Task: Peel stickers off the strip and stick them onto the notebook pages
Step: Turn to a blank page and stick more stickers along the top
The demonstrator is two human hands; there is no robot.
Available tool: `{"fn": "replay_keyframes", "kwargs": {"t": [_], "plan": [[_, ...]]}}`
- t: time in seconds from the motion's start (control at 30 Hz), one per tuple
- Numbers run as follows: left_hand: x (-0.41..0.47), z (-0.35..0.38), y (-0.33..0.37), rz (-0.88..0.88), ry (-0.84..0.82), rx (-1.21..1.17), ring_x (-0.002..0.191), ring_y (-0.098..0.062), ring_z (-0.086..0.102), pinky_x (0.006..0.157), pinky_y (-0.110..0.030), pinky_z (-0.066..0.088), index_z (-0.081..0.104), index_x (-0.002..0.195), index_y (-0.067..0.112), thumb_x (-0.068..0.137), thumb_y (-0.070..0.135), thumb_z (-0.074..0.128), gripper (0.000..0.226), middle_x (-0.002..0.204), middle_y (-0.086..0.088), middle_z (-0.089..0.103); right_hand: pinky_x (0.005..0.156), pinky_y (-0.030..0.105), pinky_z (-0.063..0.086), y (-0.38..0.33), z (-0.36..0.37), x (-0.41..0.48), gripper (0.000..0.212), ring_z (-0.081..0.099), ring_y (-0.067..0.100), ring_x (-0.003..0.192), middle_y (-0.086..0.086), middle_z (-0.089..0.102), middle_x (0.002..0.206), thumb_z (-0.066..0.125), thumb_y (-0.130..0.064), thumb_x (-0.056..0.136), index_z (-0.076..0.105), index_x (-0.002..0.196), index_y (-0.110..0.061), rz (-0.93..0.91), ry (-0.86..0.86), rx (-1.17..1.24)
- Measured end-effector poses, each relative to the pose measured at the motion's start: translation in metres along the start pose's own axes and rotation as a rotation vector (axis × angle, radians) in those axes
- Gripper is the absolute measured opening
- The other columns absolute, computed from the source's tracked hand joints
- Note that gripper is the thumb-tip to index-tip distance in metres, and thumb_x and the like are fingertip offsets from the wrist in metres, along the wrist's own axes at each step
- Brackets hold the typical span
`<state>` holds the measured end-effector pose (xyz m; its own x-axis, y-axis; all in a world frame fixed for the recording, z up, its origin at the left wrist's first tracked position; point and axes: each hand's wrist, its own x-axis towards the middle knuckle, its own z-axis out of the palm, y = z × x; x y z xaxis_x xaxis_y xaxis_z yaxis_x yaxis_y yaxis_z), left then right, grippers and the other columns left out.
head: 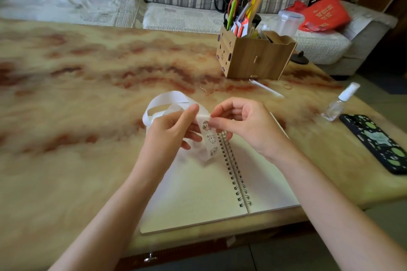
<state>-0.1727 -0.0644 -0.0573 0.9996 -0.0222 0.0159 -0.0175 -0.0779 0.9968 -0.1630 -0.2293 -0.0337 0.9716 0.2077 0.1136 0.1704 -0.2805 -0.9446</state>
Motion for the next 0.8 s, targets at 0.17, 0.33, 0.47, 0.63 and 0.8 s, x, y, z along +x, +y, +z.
{"fn": "replay_keyframes", "kwargs": {"t": [0.17,0.33,0.47,0.63,0.8], "plan": [[-0.0047,0.0026,-0.0009,0.031,-0.030,0.015,0.064,-0.004,0.066,0.056,-0.014,0.048,0.070,0.086,0.008,0.088,0.020,0.064,0.013,0.073,0.004,0.072,0.053,0.020,0.046,0.0022,0.0002,-0.0002,0.011,0.060,0.008,0.063,-0.001,0.068,0.072,0.071,-0.004,0.082,0.069,0.081,-0.015,-0.041,0.026,-0.024],[-0.0043,0.0014,-0.0008,0.074,-0.008,0.016,0.063,-0.004,0.065,0.056,-0.015,0.048,0.071,0.086,0.008,0.086,0.020,0.066,0.013,0.071,0.004,0.071,0.058,0.016,0.044,0.0014,0.0011,-0.0016,0.010,0.058,0.005,0.065,-0.003,0.070,0.074,0.073,-0.010,0.081,0.072,0.080,-0.020,-0.083,0.056,-0.112],[-0.0043,0.0015,-0.0010,0.077,-0.006,0.012,0.064,-0.005,0.065,0.057,-0.015,0.048,0.072,0.085,0.010,0.085,0.019,0.066,0.011,0.075,0.000,0.073,0.060,0.020,0.044,0.0027,0.0010,-0.0017,0.012,0.059,0.010,0.069,0.002,0.073,0.078,0.073,-0.011,0.081,0.071,0.079,-0.022,-0.098,0.069,-0.132],[-0.0044,0.0025,-0.0003,0.077,-0.001,0.014,0.064,-0.003,0.064,0.057,-0.015,0.048,0.072,0.083,0.011,0.086,0.019,0.066,0.010,0.073,0.003,0.072,0.059,0.016,0.040,0.0033,0.0011,-0.0018,0.012,0.053,-0.001,0.061,-0.005,0.069,0.075,0.072,-0.011,0.082,0.071,0.077,-0.022,-0.126,0.061,-0.174],[-0.0047,0.0053,0.0005,0.021,0.004,-0.010,0.067,-0.005,0.066,0.058,-0.016,0.051,0.073,0.080,0.012,0.088,0.023,0.062,0.018,0.072,0.002,0.073,0.054,0.011,0.035,0.0048,0.0032,-0.0026,0.011,0.050,0.000,0.056,-0.013,0.065,0.068,0.074,-0.014,0.082,0.069,0.077,-0.023,-0.174,0.074,-0.228]]}}
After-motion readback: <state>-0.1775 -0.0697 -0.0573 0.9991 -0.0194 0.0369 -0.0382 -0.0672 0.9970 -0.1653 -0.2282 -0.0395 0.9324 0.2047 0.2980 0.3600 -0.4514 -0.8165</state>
